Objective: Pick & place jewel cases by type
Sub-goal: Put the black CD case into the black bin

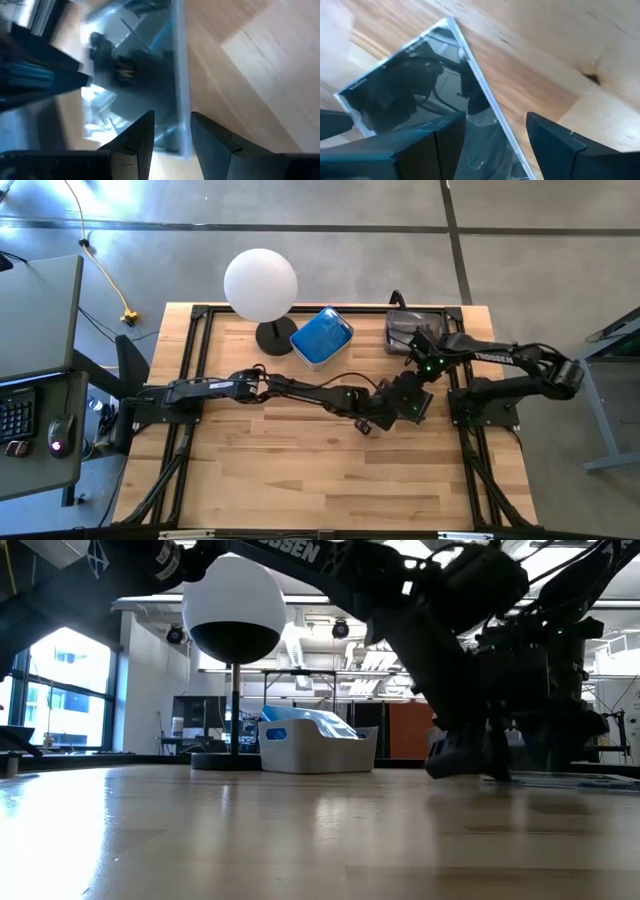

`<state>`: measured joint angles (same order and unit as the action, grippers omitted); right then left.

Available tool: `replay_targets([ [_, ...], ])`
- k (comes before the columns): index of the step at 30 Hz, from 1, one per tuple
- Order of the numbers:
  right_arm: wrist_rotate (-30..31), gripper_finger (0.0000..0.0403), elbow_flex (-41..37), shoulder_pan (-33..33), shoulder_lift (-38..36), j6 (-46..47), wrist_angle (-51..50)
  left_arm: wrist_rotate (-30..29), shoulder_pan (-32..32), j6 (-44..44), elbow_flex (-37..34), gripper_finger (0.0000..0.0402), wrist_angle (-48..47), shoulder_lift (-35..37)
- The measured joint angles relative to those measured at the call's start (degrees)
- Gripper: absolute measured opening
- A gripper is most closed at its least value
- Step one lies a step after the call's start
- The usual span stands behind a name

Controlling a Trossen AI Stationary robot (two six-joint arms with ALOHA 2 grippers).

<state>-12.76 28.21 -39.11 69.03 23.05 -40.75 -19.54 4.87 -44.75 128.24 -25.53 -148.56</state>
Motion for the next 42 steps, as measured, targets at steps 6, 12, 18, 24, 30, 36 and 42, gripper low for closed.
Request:
replay_targets([
  [6,-1.27,0.0204,0.38,-0.11,5.34,-1.03,0.76,-0.14,0.0,-0.33,-0.02,0.0123,1.47,-1.04],
  [12,-4.03,0.0204,0.78,-0.17,7.03,-3.25,1.16,-4.03,-0.37,0.1,-0.12,0.0123,4.19,-1.37],
  [18,-5.67,0.0204,1.48,-0.54,3.09,-5.34,0.25,-9.01,-0.79,1.67,0.28,0.0124,4.47,-1.49],
  [24,-7.41,0.0204,1.95,-0.68,-0.6,-5.73,2.48,-9.24,-0.37,1.71,0.75,0.0124,3.94,-1.63],
  [30,-7.49,0.0204,2.03,-0.68,-2.11,-5.73,3.38,-9.66,-0.2,1.65,0.75,0.0124,4.68,-1.63],
  [36,-7.26,0.0204,2.05,-0.68,-3.97,-5.71,3.35,-13.22,-0.18,1.06,0.75,0.0124,5.63,-1.65],
  [42,-6.03,0.0204,2.19,-0.74,-8.82,-6.97,3.46,-17.59,-0.2,-0.23,0.75,0.0124,6.47,-1.69],
])
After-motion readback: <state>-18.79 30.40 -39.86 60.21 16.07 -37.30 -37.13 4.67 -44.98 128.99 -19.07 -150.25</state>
